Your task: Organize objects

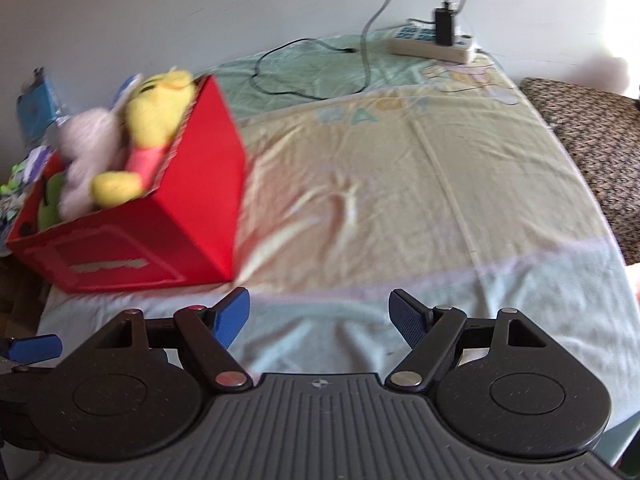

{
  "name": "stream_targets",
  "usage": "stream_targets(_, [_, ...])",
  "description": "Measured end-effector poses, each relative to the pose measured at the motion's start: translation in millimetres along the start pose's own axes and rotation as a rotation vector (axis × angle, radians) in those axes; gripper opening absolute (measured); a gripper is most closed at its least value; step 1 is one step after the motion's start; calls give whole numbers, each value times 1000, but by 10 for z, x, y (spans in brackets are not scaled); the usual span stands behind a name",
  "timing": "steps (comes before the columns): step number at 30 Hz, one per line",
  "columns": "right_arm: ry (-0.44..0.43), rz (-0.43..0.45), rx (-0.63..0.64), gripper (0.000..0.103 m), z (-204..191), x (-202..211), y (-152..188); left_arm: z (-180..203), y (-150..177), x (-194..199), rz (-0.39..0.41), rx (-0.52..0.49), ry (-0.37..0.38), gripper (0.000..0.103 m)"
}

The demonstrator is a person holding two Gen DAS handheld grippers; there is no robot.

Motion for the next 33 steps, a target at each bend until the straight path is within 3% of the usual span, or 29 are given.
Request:
stream_targets(4, [-24, 0, 29, 79, -235, -13, -44, -273, -42, 53, 26, 40, -28, 100])
stream_targets(10, [-15, 36, 57, 79, -528, 56, -223, -584, -262, 51, 56, 76, -11, 100])
stream_targets(21, [38, 95, 30, 79, -868, 208, -544, -951, -668, 120, 136, 41, 49, 100])
stream_targets(33, [74, 130, 5, 79, -1222, 130, -677, -1281, -957, 63, 166, 11, 88, 100])
Point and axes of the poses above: each gripper's, at about its wrist camera, not at the fingertips, and x roughly against the way its jaws point, z to its right, y to its underside, the point moved 4 cm from there along -x, roughly the way its jaws point, and after that the axes turned 10 degrees about x, right-handed, at the moved point
